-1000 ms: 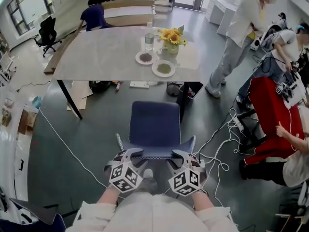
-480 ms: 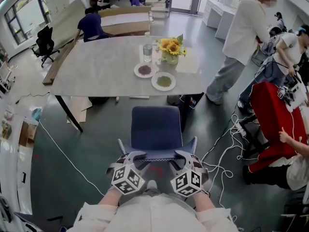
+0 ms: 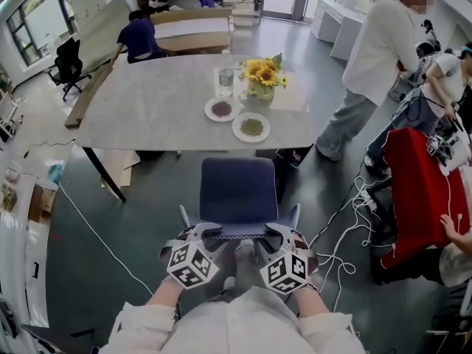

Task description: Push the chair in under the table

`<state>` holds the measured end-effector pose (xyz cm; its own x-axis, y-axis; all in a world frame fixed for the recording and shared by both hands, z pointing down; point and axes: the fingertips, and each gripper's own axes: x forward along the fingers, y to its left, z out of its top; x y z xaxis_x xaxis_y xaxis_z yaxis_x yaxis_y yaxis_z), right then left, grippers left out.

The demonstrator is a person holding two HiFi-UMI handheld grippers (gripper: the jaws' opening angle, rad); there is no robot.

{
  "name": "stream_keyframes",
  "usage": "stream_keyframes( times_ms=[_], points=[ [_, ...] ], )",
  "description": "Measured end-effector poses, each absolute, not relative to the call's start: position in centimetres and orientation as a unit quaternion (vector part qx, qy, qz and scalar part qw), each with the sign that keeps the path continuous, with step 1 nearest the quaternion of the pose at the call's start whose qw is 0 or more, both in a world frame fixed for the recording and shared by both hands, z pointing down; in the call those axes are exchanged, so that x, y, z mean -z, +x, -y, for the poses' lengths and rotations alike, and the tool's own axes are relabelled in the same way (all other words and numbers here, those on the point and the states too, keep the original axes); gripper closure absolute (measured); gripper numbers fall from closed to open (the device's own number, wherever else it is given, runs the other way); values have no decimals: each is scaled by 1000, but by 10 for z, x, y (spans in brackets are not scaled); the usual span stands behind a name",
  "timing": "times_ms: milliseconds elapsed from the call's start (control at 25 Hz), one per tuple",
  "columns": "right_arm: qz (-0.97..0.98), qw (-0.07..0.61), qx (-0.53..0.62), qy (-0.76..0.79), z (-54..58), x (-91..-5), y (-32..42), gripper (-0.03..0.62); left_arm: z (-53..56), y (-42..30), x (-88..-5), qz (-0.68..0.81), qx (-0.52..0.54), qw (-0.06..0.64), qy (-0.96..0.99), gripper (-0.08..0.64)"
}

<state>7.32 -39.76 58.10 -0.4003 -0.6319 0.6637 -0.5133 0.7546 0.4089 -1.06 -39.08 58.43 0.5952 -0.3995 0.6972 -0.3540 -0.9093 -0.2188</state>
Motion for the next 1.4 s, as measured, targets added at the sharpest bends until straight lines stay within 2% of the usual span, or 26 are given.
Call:
stream_keyframes(
  times_ms=[1400],
  points=[
    [839,425,65,332,536,-582,74,446,526,-9,-584,-206,408,0,-889,422]
  ],
)
